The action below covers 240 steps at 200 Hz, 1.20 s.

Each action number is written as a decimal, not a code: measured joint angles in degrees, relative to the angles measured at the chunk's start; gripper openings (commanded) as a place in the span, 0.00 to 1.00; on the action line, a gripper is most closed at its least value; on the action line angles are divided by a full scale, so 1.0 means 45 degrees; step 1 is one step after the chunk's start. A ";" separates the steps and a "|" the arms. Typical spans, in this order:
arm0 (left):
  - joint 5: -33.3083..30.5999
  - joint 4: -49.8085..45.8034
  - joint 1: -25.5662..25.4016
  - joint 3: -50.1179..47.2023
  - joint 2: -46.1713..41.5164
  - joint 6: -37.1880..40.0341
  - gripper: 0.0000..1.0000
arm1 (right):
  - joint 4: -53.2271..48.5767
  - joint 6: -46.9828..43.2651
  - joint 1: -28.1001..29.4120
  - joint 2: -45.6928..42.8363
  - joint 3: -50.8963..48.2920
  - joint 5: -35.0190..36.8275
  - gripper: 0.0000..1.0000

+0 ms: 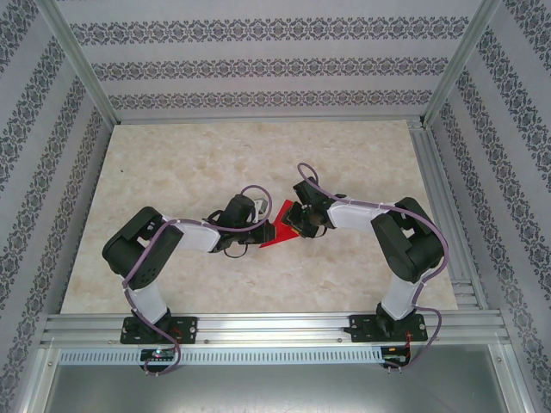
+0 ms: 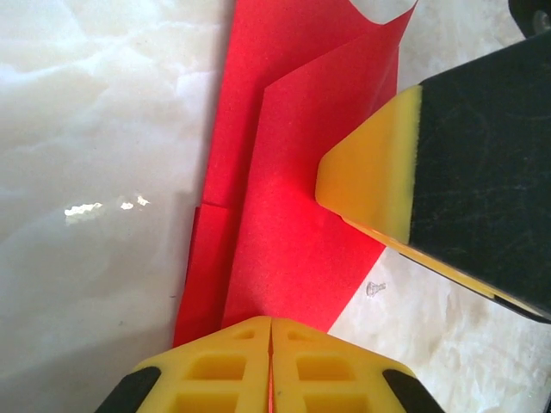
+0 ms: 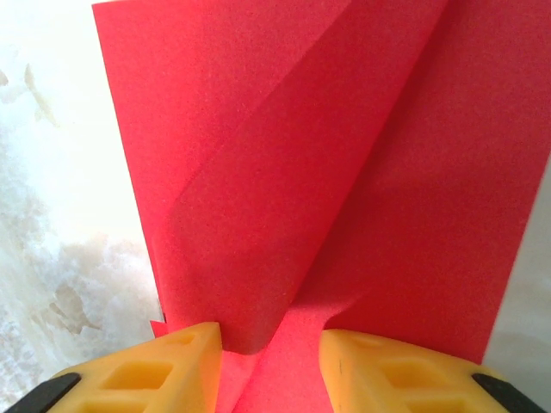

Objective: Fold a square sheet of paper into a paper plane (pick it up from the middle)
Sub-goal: Fourth fold the wing at the center of the table.

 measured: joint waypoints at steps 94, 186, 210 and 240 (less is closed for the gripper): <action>-0.0287 -0.0233 0.0000 0.0087 0.0058 0.0000 0.09 | -0.0185 -0.0107 0.0010 0.0277 0.0345 -0.0019 0.49; -0.0544 -0.0452 0.0000 -0.0185 -0.0860 -0.0058 0.18 | -0.0316 -0.0097 0.0005 0.0539 0.0573 -0.0019 0.49; -0.0340 -0.0296 -0.0015 -0.0325 -0.0933 -0.0053 0.22 | -0.0287 -0.0078 0.0000 0.0578 0.0593 -0.0039 0.49; -0.0039 -0.0185 -0.0243 -0.0325 -0.0933 0.0005 0.25 | -0.0204 -0.0010 -0.0044 0.0597 0.0583 -0.0146 0.49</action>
